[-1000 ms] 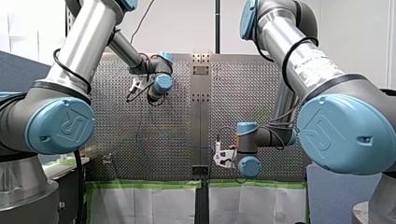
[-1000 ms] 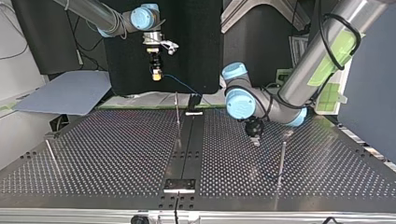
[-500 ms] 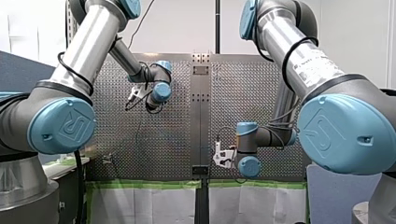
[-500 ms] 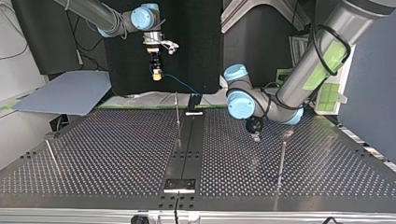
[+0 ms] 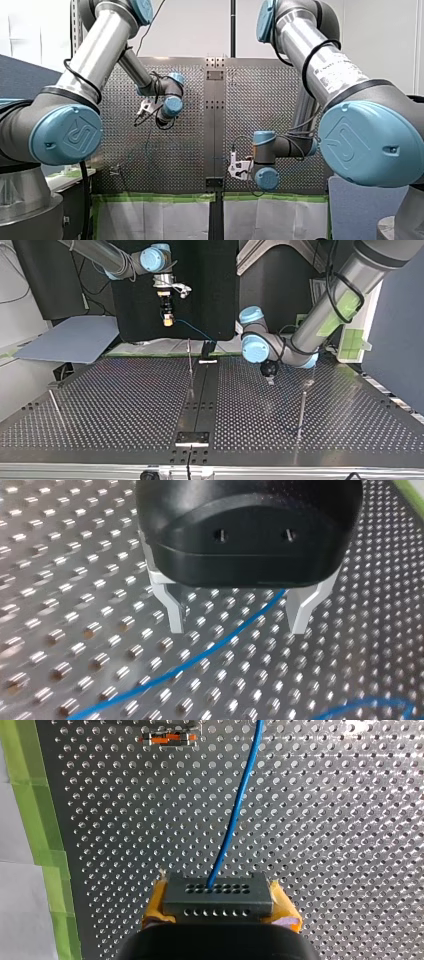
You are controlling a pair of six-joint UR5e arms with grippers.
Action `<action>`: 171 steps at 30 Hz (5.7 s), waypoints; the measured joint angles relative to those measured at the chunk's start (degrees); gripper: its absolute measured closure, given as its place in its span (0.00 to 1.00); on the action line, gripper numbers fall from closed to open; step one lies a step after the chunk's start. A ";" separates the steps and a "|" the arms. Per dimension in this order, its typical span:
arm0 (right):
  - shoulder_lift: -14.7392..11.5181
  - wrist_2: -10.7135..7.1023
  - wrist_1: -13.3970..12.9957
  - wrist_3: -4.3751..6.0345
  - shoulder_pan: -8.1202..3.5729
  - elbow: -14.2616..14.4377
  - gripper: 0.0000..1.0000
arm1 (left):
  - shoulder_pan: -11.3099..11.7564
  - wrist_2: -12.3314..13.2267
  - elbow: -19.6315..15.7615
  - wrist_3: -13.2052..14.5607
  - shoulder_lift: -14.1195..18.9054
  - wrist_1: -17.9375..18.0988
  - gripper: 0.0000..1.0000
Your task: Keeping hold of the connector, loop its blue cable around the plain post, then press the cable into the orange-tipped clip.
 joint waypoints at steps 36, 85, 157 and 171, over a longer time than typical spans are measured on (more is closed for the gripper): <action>0.00 -0.05 0.01 0.07 0.06 -0.08 1.00 | -3.77 1.75 2.32 -2.15 -9.13 1.25 0.02; 0.00 -0.07 0.09 -0.18 0.44 -0.08 1.00 | -12.18 24.69 2.50 -24.14 -19.73 7.82 0.02; 3.82 2.31 2.31 -3.11 -0.11 -1.83 1.00 | -15.36 19.29 -7.35 -30.93 -19.78 31.82 1.00; 5.11 1.96 3.26 -3.12 -1.72 -4.79 1.00 | -15.71 17.93 -5.98 -28.74 -20.89 35.24 1.00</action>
